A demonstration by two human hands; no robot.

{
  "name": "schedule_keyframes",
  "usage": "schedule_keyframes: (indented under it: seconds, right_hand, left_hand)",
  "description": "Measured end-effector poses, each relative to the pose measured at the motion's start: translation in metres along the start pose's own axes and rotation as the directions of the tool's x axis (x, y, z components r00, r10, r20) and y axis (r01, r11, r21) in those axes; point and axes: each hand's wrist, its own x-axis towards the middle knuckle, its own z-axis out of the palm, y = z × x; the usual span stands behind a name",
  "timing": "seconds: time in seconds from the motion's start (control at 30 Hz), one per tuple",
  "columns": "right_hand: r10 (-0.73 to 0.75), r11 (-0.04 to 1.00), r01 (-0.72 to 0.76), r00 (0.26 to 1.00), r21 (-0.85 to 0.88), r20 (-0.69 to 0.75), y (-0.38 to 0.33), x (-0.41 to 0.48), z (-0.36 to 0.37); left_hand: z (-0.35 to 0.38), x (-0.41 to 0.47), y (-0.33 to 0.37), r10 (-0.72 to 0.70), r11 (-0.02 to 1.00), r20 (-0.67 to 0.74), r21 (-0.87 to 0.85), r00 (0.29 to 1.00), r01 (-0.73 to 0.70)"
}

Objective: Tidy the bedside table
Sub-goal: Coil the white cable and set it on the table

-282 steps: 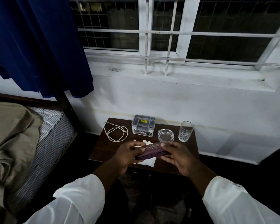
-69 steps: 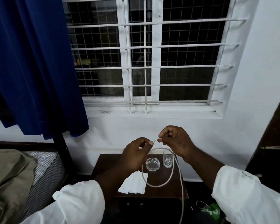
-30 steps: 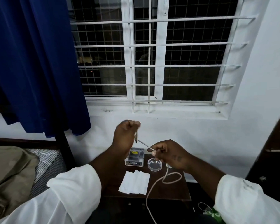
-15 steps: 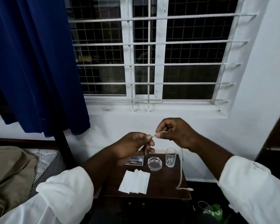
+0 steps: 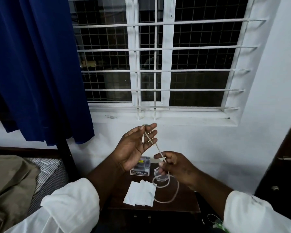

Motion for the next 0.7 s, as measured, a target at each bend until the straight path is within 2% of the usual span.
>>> schedule_keyframes:
  seconds: [0.1, 0.2, 0.3, 0.37, 0.43, 0.47, 0.57, 0.63, 0.67, 0.7]
  right_hand:
    - [0.022, 0.991, -0.013, 0.998, -0.133, 0.066, 0.0, -0.003, 0.006]
    - [0.078, 0.977, -0.056, 0.992, -0.208, 0.102, -0.006, -0.003, 0.012]
    - [0.137, 0.969, -0.104, 0.981, -0.222, 0.139, -0.008, -0.004, 0.016]
    - [0.171, 0.958, -0.121, 0.969, -0.261, 0.179, -0.005, -0.006, 0.017]
    - [0.18, 0.952, -0.131, 0.97, -0.276, 0.162, -0.001, -0.006, 0.019]
    - [0.17, 0.958, -0.13, 0.975, -0.254, 0.141, -0.001, -0.006, 0.019]
    - [0.097, 0.97, -0.075, 0.992, -0.231, 0.086, -0.004, -0.006, 0.02]
    - [0.07, 0.964, -0.049, 0.995, -0.26, 0.073, -0.008, -0.005, 0.017]
    - [0.068, 0.958, -0.045, 0.995, -0.282, 0.071, -0.01, -0.004, 0.015]
    - [0.066, 0.951, -0.042, 0.996, -0.308, 0.066, -0.011, -0.004, 0.013]
  left_hand:
    - [-0.004, -0.001, -0.003, 0.051, 0.999, -0.082, 0.01, 0.995, -0.051]
    - [-0.002, -0.004, -0.007, 0.115, 0.988, -0.118, 0.114, 0.986, -0.102]
    - [-0.001, -0.003, -0.01, 0.213, 0.945, -0.122, 0.277, 0.969, -0.173]
    - [-0.005, -0.001, -0.011, 0.287, 0.88, -0.095, 0.42, 0.953, -0.224]
    - [-0.01, 0.0, -0.011, 0.324, 0.759, -0.04, 0.606, 0.945, -0.235]
    - [-0.014, 0.0, -0.013, 0.327, 0.669, -0.001, 0.707, 0.945, -0.23]
    - [-0.03, -0.003, -0.021, 0.288, 0.319, 0.148, 0.917, 0.946, -0.241]
    - [-0.036, -0.006, -0.025, 0.235, 0.053, 0.265, 0.957, 0.935, -0.284]
    - [-0.039, -0.006, -0.028, 0.203, -0.02, 0.292, 0.956, 0.935, -0.294]
    - [-0.04, -0.007, -0.029, 0.171, -0.043, 0.294, 0.956, 0.94, -0.291]
